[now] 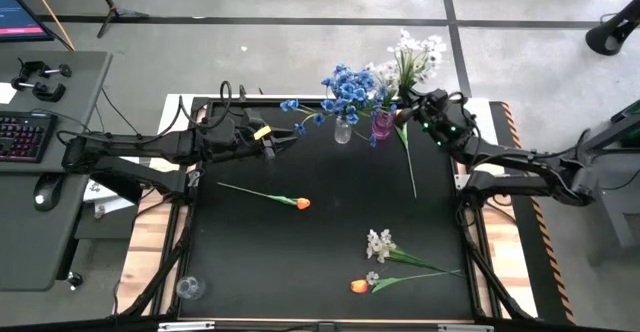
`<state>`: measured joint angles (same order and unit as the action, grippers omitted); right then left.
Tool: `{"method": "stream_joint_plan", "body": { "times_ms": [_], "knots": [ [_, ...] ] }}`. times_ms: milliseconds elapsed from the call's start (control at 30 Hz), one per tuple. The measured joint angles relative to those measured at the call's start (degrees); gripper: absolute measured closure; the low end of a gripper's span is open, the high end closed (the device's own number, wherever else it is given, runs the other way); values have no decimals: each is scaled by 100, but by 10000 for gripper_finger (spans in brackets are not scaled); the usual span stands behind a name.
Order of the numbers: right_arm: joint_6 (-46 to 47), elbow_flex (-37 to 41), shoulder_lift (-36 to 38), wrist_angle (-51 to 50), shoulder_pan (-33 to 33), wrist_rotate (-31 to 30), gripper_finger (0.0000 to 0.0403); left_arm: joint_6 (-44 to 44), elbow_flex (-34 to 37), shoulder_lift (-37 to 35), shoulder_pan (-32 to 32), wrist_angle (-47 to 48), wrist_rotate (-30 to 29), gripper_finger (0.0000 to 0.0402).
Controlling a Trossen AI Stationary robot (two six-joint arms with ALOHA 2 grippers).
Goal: Sort flowers into vase by color
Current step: Put the top white flowers into the purple vase
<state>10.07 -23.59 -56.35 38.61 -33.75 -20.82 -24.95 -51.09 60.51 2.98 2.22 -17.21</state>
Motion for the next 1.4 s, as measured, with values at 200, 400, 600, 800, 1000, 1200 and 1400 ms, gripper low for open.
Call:
{"method": "stream_joint_plan", "body": {
  "times_ms": [200,400,600,800,1000,1200,1400],
  "knots": [
    [22,-1,-420,-41,-1,0,403,59,0,0,-2,2,0,282],
    [196,-1,-756,-94,2,-1,403,61,0,0,-2,4,0,282],
    [247,-1,-1004,-278,4,2,403,67,0,0,-2,7,0,282],
    [509,-1,-1272,-381,4,-3,403,72,0,0,-2,9,0,282],
    [518,-7,-1428,-336,2,-11,403,72,0,0,-2,9,0,282],
    [515,-6,-1436,-292,4,-9,402,110,0,0,-2,9,2,282],
    [660,10,-1317,-280,4,9,364,116,0,0,-2,9,2,282]
  ]
}}
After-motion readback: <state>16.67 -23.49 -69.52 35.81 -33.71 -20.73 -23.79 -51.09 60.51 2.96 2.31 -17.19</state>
